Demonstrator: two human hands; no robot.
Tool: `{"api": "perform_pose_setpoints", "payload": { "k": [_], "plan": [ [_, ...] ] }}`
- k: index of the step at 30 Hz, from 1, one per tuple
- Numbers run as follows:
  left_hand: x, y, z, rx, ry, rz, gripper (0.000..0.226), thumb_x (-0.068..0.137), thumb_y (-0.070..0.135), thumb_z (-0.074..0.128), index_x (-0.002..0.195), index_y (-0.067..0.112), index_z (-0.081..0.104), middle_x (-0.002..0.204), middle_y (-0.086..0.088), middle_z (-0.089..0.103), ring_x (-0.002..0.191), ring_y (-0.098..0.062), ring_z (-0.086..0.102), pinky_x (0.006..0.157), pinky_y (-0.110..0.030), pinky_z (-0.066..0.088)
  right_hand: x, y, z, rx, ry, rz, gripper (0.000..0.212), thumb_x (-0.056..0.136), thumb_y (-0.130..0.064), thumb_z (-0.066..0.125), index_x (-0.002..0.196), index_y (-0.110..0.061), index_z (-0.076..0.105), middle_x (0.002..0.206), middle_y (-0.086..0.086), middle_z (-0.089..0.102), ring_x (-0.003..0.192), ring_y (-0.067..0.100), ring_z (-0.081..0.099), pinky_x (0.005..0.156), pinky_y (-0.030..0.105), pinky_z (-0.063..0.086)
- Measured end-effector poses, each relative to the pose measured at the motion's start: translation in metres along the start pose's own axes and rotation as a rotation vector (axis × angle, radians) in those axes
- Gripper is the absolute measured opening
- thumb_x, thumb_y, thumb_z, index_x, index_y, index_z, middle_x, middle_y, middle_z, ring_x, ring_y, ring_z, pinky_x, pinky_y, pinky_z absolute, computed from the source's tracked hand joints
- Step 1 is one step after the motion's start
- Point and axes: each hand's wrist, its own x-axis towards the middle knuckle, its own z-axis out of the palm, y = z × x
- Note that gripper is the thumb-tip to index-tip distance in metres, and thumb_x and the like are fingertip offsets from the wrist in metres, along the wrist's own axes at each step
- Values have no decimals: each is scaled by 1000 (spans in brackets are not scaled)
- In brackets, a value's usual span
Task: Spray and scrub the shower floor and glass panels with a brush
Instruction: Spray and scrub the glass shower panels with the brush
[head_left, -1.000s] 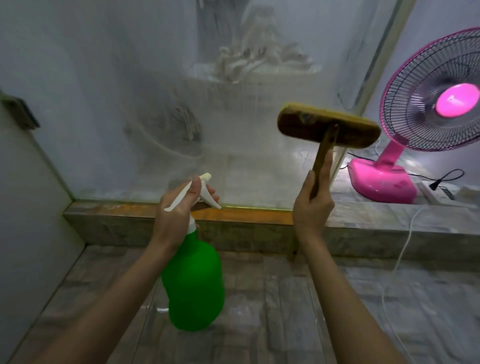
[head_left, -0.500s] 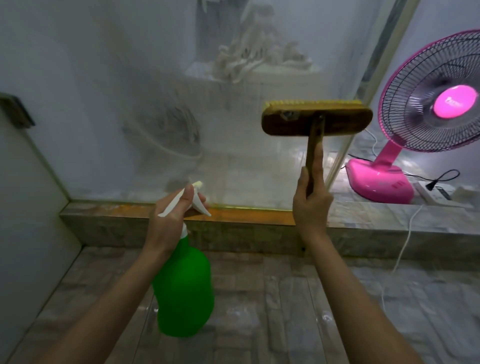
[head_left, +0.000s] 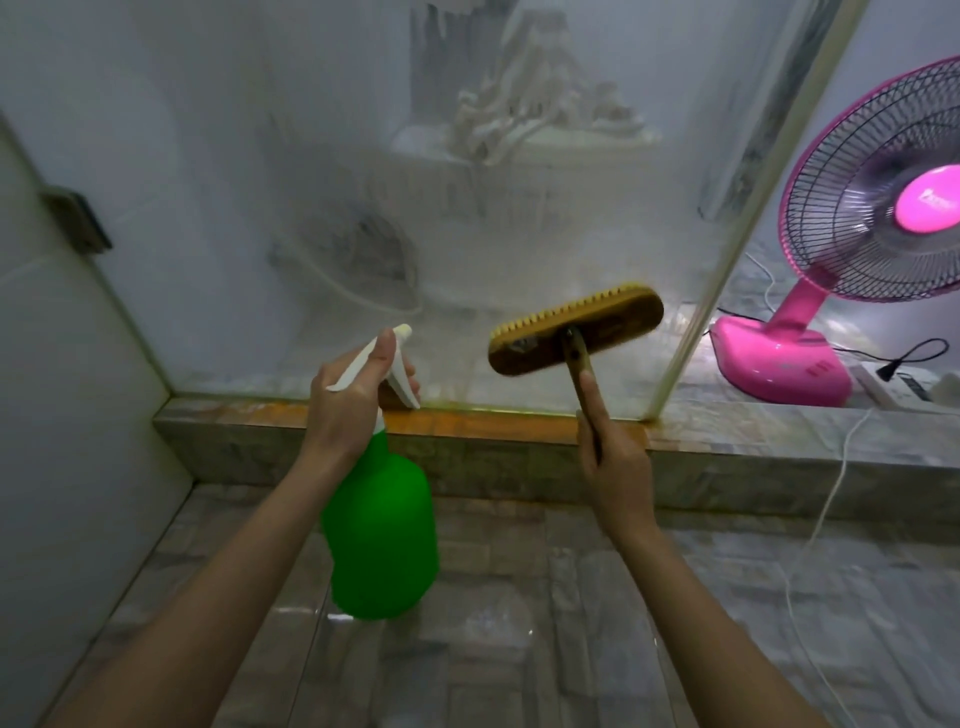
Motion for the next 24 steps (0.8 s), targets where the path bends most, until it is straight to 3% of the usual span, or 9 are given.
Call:
{"api": "perform_pose_setpoints", "payload": {
  "k": [3,6,8,11,16,18,20,22,24],
  "plan": [
    [4,-4,-17,14,32,13,54,99,51,52,65,13,69,52,4,66,52,-8,64,61,-25,51,-38,2,2,-29,-121,54,58,98,-32,32,149,-48,10,70,8,63,50,23,54,44,34,42],
    [10,-13,-42,9,102,25,56,83,70,52,61,22,70,56,0,69,61,-21,68,71,-38,55,-22,-38,24,-89,-193,13,63,97,-23,43,151,-42,16,67,6,60,44,21,49,39,29,32],
    [9,-13,-52,2,95,41,52,83,70,50,69,26,73,67,-1,73,72,-24,72,81,-44,58,3,-70,41,-224,-191,-103,74,94,-15,58,151,-36,15,59,4,52,37,20,42,37,26,26],
    [5,-15,-66,40,107,81,49,87,68,46,73,31,75,76,6,76,84,-21,73,90,-46,56,17,-78,48,-325,-248,-147,82,95,-17,58,151,-40,3,56,2,43,34,18,37,31,27,30],
    [2,-25,-96,6,166,63,46,94,60,45,79,30,76,79,5,77,85,-26,74,85,-42,56,-22,-40,10,-329,-345,10,97,87,-7,65,150,-46,4,60,6,48,36,28,45,33,30,35],
    [3,-31,-105,-31,183,47,50,101,51,45,99,11,76,84,-4,76,83,-29,74,78,-34,56,-12,-60,19,-325,-373,-14,96,82,-5,69,150,-43,12,59,6,49,36,27,46,35,27,29],
    [2,-31,-108,-41,180,25,52,105,43,43,110,-1,71,90,-13,74,64,-16,71,60,-23,55,13,-101,54,-353,-348,-145,93,79,-5,72,148,-38,20,56,3,49,33,22,43,34,24,26],
    [0,-33,-111,-52,195,-9,48,105,41,41,103,4,72,82,-5,76,53,-6,64,46,-17,48,36,-143,87,-365,-355,-247,94,82,-9,72,149,-39,14,55,1,45,31,18,39,31,23,31],
    [-3,-34,-117,-91,239,-28,44,105,40,41,91,14,73,72,6,76,55,-4,65,42,-15,45,41,-154,94,-393,-381,-256,98,83,-10,72,150,-40,8,55,0,39,31,15,32,30,22,30]
  ]
}}
